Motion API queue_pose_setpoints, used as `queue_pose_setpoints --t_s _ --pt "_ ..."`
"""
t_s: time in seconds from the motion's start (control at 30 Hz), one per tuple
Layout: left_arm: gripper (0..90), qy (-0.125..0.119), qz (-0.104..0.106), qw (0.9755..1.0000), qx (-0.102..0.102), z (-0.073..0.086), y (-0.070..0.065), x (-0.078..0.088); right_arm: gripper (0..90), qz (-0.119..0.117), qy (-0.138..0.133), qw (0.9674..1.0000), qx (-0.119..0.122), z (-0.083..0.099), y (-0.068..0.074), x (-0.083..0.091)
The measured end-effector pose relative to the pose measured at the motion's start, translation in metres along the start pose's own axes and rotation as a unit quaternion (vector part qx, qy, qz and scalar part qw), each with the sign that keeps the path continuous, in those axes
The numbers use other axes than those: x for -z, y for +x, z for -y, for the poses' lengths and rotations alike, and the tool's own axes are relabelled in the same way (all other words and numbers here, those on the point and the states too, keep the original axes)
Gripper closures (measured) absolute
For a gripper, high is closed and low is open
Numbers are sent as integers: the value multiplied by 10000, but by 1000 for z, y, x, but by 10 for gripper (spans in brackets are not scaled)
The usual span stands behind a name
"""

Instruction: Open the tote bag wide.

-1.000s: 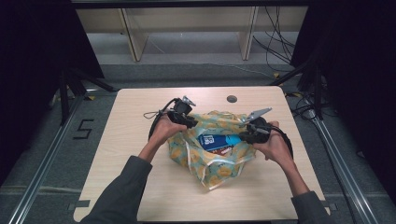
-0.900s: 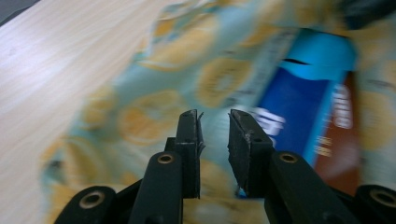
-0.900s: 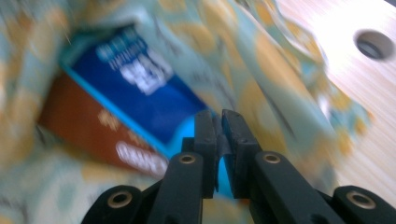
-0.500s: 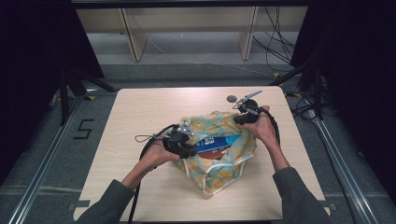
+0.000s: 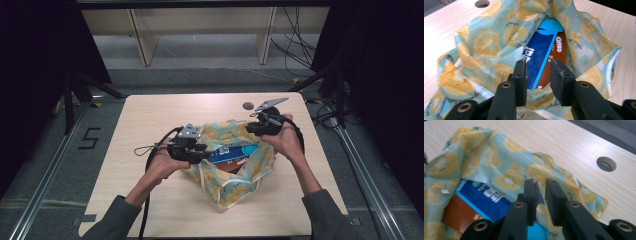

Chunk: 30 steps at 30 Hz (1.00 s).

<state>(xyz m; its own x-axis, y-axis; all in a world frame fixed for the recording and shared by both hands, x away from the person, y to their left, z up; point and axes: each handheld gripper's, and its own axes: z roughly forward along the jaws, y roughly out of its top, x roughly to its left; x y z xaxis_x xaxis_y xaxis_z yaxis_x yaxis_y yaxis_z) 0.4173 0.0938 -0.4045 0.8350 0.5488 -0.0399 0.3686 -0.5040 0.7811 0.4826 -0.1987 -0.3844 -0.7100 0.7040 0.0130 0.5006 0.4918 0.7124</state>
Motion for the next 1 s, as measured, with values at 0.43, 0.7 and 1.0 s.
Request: queue_pose_setpoints --t_s 0.43,0.7,1.0 --pt "369 -418 -374 9977 373 34 -23 30 477 27 -540 9979 -362 42 13 33" --pt "273 -517 -501 9953 648 65 -37 41 416 133 -557 9969 -533 76 8 47" --pt "186 -525 -732 9929 775 92 -37 47 384 179 -463 9969 -606 103 12 54"
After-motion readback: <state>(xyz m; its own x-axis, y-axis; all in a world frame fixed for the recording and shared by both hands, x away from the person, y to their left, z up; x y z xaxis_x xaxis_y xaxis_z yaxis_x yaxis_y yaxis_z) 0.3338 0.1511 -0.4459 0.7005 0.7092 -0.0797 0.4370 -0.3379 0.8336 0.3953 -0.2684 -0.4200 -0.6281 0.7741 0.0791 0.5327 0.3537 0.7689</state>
